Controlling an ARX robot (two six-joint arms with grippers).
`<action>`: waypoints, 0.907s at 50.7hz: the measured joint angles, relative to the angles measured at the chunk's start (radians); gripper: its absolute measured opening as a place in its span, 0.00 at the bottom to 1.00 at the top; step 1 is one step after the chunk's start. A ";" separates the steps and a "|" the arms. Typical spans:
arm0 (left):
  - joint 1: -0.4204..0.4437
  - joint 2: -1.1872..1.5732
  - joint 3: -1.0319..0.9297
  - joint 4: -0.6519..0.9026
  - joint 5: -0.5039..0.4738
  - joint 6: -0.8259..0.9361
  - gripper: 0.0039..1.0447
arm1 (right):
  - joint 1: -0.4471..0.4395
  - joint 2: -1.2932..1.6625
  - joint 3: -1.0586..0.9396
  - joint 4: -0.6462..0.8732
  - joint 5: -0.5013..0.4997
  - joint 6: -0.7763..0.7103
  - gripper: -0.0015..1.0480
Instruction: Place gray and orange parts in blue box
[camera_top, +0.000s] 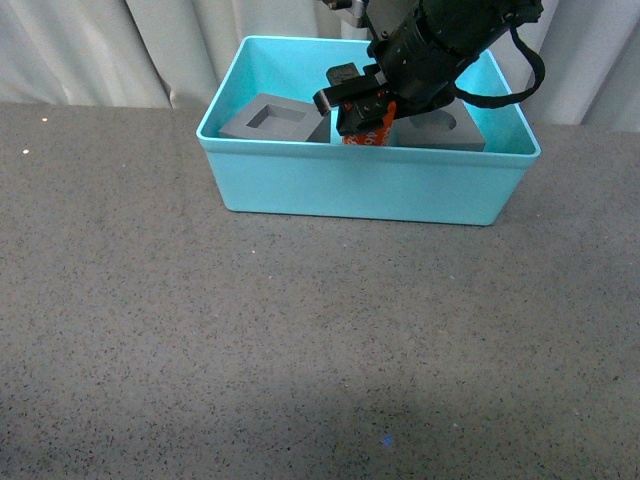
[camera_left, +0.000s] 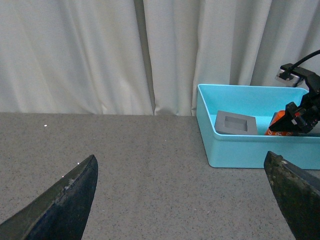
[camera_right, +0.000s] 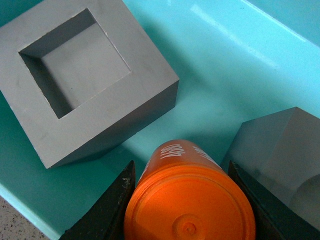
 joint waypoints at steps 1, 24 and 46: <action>0.000 0.000 0.000 0.000 0.000 0.000 0.94 | 0.000 0.003 0.002 -0.002 0.000 0.000 0.43; 0.000 0.000 0.000 0.000 0.000 0.000 0.94 | 0.002 0.068 0.084 -0.065 0.003 0.012 0.43; 0.000 0.000 0.000 0.000 0.000 0.000 0.94 | -0.002 -0.006 -0.024 0.033 0.004 0.043 0.90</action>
